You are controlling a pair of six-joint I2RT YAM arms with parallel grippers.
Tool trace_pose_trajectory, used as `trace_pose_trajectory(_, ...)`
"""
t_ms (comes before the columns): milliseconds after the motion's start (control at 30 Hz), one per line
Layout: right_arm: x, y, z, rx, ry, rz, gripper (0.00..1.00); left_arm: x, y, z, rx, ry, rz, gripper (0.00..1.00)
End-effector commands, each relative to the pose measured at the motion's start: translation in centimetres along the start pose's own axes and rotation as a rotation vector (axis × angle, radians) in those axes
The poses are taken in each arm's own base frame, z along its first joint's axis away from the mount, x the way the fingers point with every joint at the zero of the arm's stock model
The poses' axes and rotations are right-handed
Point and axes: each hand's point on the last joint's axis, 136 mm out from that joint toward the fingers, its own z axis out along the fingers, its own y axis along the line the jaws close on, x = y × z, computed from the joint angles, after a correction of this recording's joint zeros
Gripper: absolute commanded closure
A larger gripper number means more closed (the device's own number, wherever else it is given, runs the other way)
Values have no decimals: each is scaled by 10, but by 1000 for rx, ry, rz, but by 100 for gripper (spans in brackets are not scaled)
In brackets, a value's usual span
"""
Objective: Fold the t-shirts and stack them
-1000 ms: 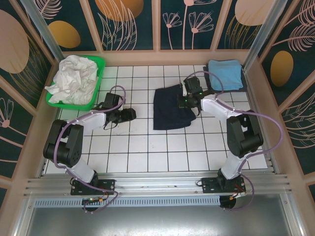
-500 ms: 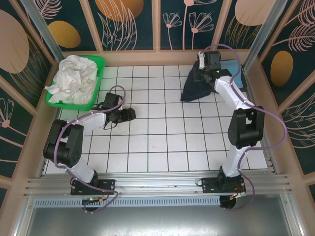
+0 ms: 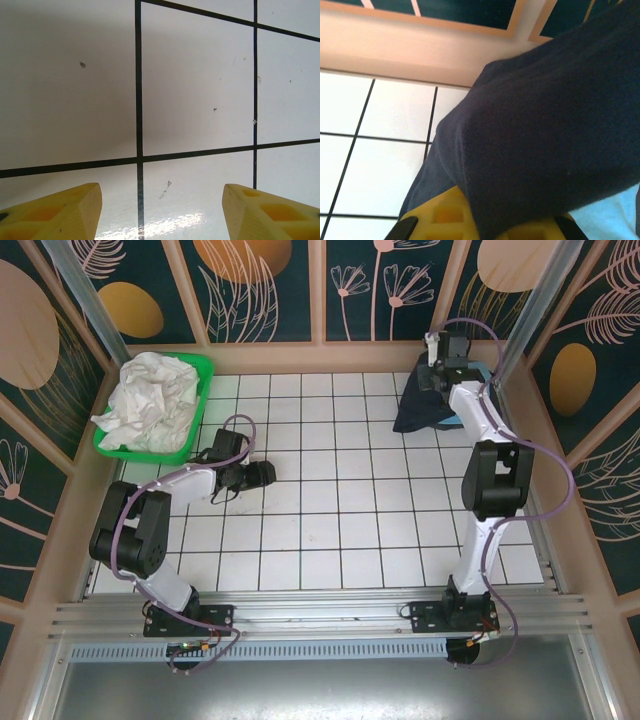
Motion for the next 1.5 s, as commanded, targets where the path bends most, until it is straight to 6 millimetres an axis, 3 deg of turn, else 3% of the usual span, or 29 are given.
trace_pose_trajectory(0,-55,-28,-34,29,-230,35,100,-7,-1,1,-2,10,6,36)
trace_pose_trajectory(100,-59,-50,-35,11,-277,81,100,-10,-5,-1,10,6,3,36)
trace_pose_trajectory(233,-58,-52,-36,32,-301,29,100,-9,-5,-1,11,7,-3,36)
trace_pose_trajectory(533,-33,-82,-52,107,-414,87,100,-10,-8,-2,22,13,0,36)
trace_pose_trajectory(733,-15,-131,-44,63,-454,245,100,-11,-10,-2,25,21,3,36)
trace_pose_trajectory(967,7,-157,-8,-64,-399,265,100,-10,-7,-5,12,13,-4,36)
trace_pose_trajectory(1233,37,-145,31,-278,-274,258,100,-6,-2,-3,-4,19,-11,36)
trace_pose_trajectory(1433,46,-168,57,-266,-220,285,99,-4,1,-5,-22,22,-9,36)
trace_pose_trajectory(1467,48,-173,61,-252,-208,290,94,-4,1,-5,-24,20,-8,36)
